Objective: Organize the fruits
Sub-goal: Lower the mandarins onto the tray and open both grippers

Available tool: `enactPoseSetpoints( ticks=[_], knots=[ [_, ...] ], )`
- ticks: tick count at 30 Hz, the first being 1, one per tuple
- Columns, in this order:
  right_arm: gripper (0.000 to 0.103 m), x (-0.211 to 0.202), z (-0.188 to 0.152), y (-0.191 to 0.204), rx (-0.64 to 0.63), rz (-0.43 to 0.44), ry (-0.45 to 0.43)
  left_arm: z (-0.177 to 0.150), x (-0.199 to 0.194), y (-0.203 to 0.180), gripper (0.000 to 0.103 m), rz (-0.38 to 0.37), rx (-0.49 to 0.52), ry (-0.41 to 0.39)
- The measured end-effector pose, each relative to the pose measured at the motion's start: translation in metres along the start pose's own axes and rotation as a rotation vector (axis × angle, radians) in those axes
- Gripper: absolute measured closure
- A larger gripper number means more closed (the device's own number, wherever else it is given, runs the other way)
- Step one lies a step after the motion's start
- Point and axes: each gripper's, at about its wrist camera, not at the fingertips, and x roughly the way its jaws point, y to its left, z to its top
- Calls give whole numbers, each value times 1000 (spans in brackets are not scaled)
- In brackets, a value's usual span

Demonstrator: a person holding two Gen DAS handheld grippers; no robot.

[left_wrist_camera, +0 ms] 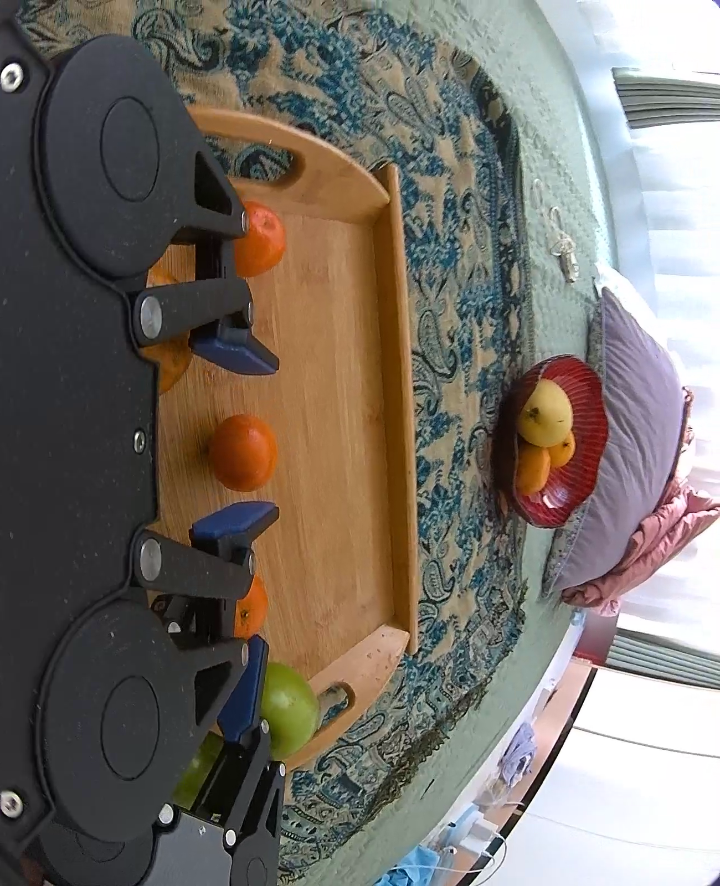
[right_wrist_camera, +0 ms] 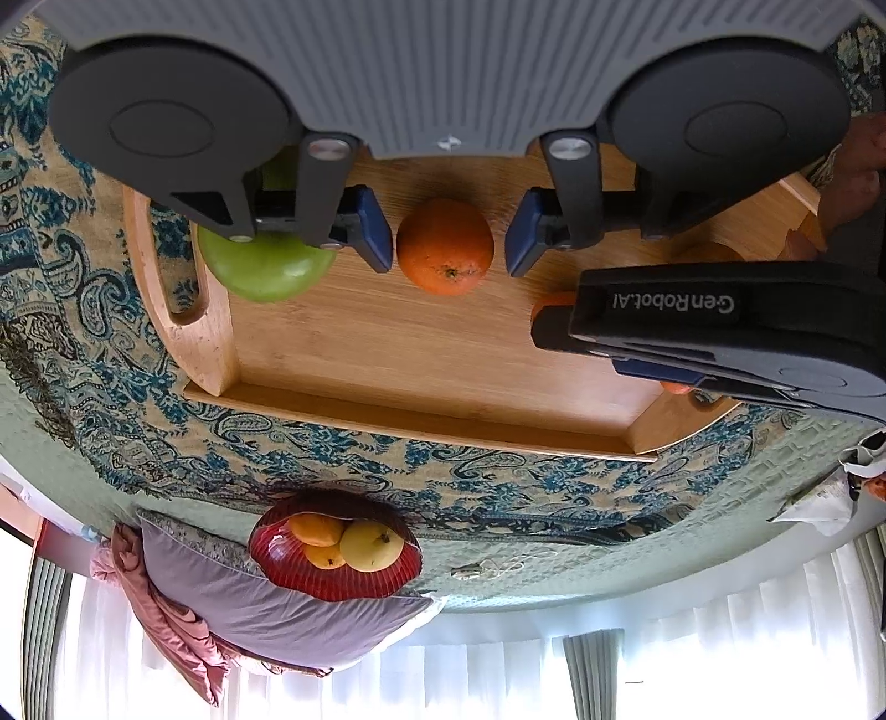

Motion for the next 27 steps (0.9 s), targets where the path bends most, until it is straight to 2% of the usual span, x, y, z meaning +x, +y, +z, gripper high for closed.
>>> enactPoseSetpoints(
  ticks=[6, 9, 16, 19, 27],
  knots=[
    [30, -12, -2, 3, -30, -13, -27, -5, -20, -2, 42, 7, 13, -39],
    [28, -20, -5, 3, -42, -14, -45, -10, -33, -4, 30, 19, 30, -71],
    [19, -44, -16, 9, -97, -28, -104, -26, -60, -13, 28, 32, 70, -117],
    [15, -54, -21, 13, -124, -35, -132, -36, -72, -18, 16, 40, 89, -148],
    [12, -74, -37, 18, -159, -32, -178, -58, -95, -26, 10, 42, 112, -173]
  ],
)
